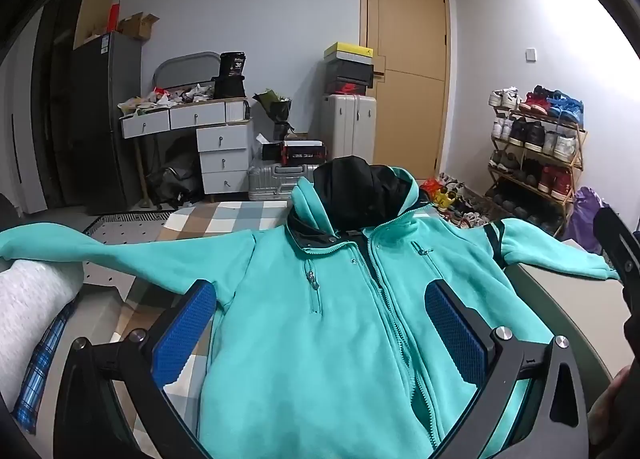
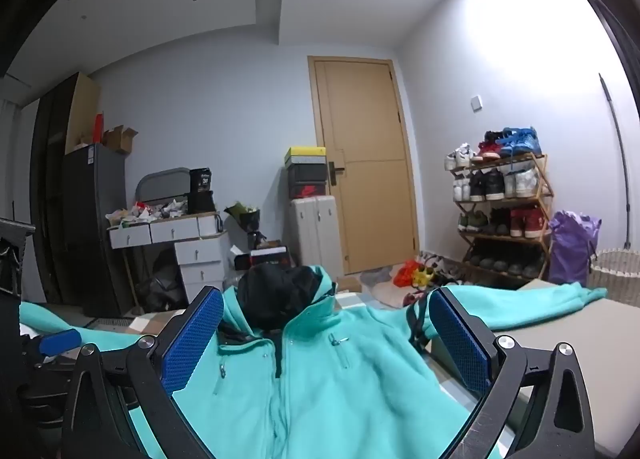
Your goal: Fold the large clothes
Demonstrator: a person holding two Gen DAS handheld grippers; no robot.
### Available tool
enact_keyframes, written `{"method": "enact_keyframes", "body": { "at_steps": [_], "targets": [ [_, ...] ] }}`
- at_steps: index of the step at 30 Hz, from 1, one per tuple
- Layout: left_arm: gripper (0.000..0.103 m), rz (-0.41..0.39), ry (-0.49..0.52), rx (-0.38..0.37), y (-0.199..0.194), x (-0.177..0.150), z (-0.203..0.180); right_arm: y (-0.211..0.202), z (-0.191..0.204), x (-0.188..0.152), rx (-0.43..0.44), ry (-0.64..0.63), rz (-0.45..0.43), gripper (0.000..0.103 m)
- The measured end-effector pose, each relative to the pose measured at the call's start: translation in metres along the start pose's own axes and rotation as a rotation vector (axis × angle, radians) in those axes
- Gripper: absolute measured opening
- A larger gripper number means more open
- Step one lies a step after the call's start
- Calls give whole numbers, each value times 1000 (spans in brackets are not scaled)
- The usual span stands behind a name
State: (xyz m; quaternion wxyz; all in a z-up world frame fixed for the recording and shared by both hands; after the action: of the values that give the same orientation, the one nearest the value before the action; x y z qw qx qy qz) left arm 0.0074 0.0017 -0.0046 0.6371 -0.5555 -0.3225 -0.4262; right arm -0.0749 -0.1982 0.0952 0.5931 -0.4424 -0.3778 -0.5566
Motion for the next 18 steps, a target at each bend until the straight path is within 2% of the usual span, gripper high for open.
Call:
{"method": "enact_keyframes", "body": {
  "at_steps": [1, 3, 6, 18],
  "targets": [
    [102, 23, 32, -10, 2, 1, -2, 1, 0, 0, -1, 1, -3, 103],
    [102, 27, 30, -11, 2, 1, -2, 2, -1, 0, 3, 5, -8, 103],
    [102, 13, 41, 1, 4, 2, -3, -4, -2, 1, 11, 1, -31, 103],
    [102, -15, 25, -17, 2, 2, -1, 0, 4, -3, 27, 0, 9, 103]
  ]
}}
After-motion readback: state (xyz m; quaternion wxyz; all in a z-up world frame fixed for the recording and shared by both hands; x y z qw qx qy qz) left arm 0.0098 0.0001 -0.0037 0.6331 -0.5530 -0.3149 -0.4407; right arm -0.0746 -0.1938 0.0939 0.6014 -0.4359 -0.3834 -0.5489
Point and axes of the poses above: each gripper's, at about its wrist camera, not at the fingertips, and y roughly the way its jaws point, z to its left, x to its top, the point moved 1 cm from there along y, roughly the way its jaws point, and after that the axes turned 15 degrees about y, right-handed, at the moved point
